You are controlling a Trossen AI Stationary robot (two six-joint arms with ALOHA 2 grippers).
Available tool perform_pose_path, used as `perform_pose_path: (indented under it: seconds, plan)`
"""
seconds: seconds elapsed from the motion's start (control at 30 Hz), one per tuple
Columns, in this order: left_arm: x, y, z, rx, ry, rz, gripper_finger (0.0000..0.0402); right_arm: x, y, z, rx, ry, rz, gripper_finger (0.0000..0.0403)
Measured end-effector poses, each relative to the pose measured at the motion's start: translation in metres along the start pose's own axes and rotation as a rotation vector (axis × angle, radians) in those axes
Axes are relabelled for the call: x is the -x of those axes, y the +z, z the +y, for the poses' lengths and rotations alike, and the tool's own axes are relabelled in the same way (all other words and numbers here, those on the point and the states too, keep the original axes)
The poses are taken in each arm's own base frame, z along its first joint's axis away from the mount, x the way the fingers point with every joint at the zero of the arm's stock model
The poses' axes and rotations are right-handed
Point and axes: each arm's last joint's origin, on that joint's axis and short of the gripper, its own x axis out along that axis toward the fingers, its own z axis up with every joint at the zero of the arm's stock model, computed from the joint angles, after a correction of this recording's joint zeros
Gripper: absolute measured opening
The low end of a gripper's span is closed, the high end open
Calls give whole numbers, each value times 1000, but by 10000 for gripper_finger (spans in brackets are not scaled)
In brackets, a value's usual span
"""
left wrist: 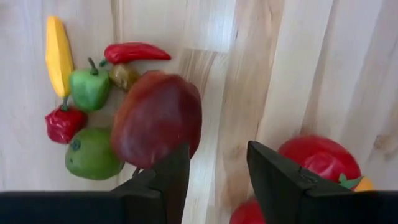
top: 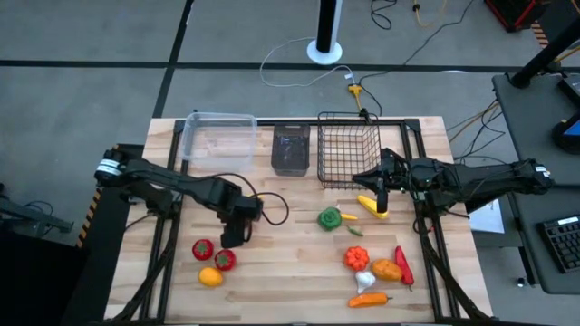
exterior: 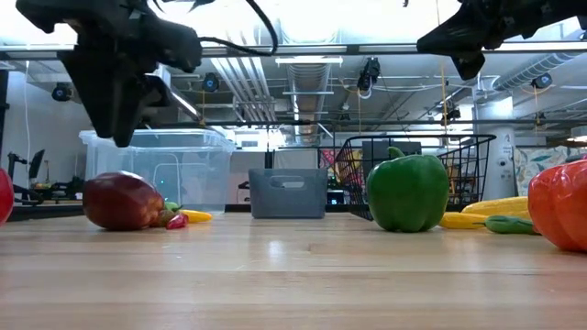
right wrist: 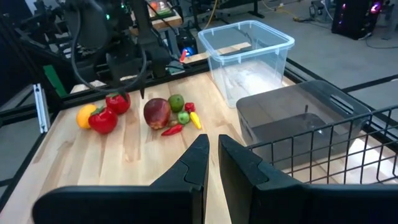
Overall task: Sort produce into baskets
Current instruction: Put the red apple into the transparent bin
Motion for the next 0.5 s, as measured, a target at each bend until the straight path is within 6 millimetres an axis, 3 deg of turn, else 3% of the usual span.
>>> perform_pose_path:
  seconds: [0.37,0.5]
  plan:
    - [-21,5,0,-57,90,131,259,2,1,0,-10,10,-6,29]
    - [-21,7,-1,-59,91,133,282,3,8,1,-9,13,-18,29]
